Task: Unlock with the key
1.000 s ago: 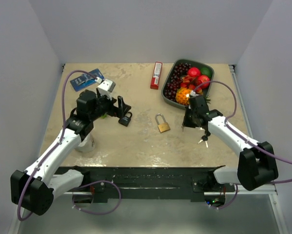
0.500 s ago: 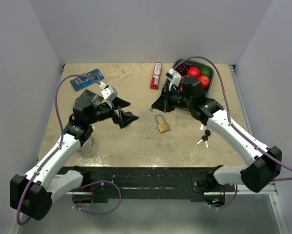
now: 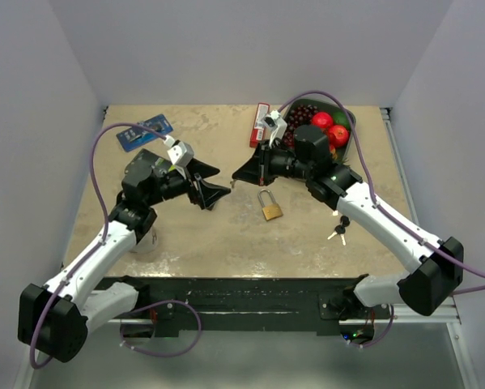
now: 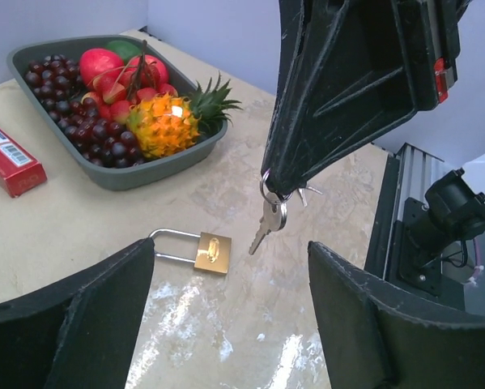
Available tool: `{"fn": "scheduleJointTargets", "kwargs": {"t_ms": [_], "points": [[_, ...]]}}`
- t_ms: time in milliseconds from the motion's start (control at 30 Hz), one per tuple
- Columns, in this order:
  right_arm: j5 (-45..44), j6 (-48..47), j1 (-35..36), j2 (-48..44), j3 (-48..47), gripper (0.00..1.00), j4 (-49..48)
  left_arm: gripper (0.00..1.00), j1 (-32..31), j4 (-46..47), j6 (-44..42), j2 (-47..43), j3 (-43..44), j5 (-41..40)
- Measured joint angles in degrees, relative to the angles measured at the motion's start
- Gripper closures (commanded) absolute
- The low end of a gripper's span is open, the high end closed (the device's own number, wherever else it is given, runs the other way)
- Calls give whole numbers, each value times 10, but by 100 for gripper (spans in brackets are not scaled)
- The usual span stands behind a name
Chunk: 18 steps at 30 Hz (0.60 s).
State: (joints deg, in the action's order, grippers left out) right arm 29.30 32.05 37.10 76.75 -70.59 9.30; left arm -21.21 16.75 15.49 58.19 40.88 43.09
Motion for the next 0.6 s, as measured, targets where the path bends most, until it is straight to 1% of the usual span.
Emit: {"fn": "scheduleJointTargets", "kwargs": {"t_ms": [167,267,400,567,600], "points": [[5,13,1,0,0,100,-12,24,-7,25,12,20,-5,5],[8,17,1,0,0,100,-15,29,-12,32,15,31,-5,9],[11,21,1,0,0,100,-16,42,-18,42,22,41,-5,18],[17,26,1,0,0,100,-16,50,-23,55,30,44,-5,24],[18,26,1,0,0,100,-17,56,-24,56,30,44,-5,25]]}}
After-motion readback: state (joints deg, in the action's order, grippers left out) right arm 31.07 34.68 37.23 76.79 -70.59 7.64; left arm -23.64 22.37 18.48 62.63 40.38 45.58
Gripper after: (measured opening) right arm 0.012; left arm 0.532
